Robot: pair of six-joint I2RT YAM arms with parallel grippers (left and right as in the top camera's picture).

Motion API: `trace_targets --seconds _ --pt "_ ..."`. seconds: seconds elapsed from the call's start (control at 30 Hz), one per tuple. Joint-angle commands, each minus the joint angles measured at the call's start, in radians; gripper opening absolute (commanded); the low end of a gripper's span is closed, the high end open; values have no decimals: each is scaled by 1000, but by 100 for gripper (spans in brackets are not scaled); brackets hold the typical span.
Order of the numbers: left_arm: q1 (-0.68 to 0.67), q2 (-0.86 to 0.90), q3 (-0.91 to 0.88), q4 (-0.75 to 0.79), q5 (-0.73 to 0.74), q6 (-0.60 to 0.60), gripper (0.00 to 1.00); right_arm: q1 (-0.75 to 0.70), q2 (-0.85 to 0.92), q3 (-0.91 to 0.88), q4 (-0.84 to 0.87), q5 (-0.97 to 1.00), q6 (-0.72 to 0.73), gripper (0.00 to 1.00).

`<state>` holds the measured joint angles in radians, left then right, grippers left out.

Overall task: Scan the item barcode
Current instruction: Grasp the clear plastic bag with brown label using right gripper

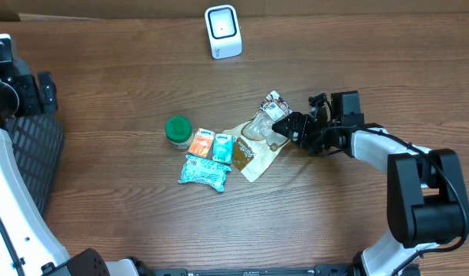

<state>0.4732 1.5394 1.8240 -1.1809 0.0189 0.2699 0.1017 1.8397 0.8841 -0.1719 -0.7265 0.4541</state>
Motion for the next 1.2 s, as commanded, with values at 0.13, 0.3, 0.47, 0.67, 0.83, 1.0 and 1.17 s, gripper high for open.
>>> trace_targets --seconds 0.13,0.3,0.47,0.67,0.83,1.0,1.17 --pt "4 5 5 3 0 22 100 82 22 -2 19 66 181 87" --pt "4 5 5 3 0 22 100 142 46 -2 135 193 241 85" --pt "4 5 5 3 0 22 100 177 166 -2 294 162 346 79" --pt "4 5 5 3 0 22 100 220 254 -1 463 96 393 77" --pt "4 5 5 3 0 22 100 273 256 -1 516 166 418 69" --pt "4 5 4 3 0 22 100 340 256 0 528 255 423 65" --pt "4 5 5 3 0 22 100 369 265 0 544 266 440 38"
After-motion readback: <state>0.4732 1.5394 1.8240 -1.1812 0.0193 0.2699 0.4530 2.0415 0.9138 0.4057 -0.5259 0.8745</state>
